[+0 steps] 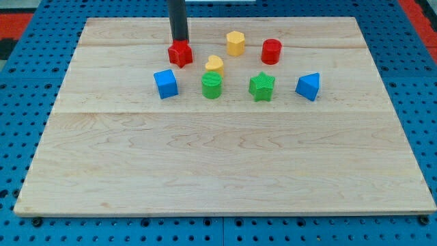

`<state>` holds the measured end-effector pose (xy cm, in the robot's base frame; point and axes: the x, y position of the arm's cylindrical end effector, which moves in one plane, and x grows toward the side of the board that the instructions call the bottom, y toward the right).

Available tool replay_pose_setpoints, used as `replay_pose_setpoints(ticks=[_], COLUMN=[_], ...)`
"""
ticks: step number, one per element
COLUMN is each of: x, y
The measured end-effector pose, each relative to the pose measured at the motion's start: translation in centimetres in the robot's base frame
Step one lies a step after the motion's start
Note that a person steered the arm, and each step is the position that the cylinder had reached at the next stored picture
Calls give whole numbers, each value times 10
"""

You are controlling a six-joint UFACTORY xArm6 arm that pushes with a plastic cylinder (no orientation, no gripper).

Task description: Keep yellow hexagon in between red blocks

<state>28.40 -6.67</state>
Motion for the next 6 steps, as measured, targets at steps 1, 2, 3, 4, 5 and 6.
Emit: replay_pose_setpoints(ticks=[1,2,3,4,5,6], x=[11,-51,-75,-69,-26,-26], y=[2,9,75,94,95,91])
